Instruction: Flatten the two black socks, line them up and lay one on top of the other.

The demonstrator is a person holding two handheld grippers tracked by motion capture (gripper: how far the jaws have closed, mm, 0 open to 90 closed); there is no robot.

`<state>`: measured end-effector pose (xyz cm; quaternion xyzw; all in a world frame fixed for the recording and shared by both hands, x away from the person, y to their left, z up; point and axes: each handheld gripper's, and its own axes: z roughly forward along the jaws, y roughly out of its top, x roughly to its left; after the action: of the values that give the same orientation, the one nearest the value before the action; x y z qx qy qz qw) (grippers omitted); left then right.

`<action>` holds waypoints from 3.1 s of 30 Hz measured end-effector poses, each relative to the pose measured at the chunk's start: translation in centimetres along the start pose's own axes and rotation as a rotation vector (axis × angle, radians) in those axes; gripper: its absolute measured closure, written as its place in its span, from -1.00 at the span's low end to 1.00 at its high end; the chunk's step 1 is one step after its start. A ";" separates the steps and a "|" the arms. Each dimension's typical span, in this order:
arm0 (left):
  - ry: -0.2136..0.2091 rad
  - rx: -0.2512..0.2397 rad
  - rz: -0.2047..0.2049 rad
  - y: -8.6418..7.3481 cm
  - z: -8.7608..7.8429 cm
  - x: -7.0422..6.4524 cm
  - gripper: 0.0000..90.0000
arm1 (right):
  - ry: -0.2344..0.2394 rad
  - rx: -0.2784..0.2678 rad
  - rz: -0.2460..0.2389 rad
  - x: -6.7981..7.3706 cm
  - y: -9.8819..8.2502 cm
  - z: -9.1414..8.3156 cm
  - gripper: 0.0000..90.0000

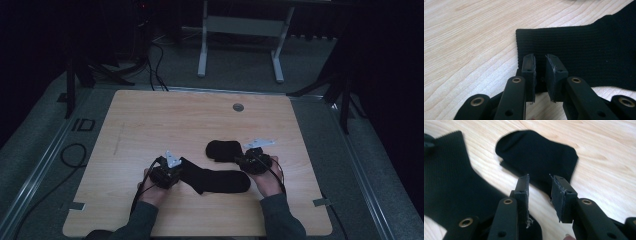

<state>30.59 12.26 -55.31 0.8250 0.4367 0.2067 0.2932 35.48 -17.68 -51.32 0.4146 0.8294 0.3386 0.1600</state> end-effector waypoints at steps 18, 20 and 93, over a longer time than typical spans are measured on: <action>-0.006 -0.005 0.000 0.0 0.0 -0.2 0.74 | 0.073 0.067 -0.104 4.8 4.5 6.4 0.62; -0.008 -0.005 0.001 0.0 0.0 -0.2 0.74 | 0.075 0.070 -0.102 5.1 4.9 6.8 0.63; -0.011 -0.009 0.023 0.0 0.1 -0.4 0.75 | -0.030 -0.121 0.252 -3.9 -1.3 -4.4 0.95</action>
<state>30.47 11.86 -55.42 0.8298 0.4245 0.2075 0.2969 34.67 -23.18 -49.15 0.5100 0.7464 0.3993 0.1532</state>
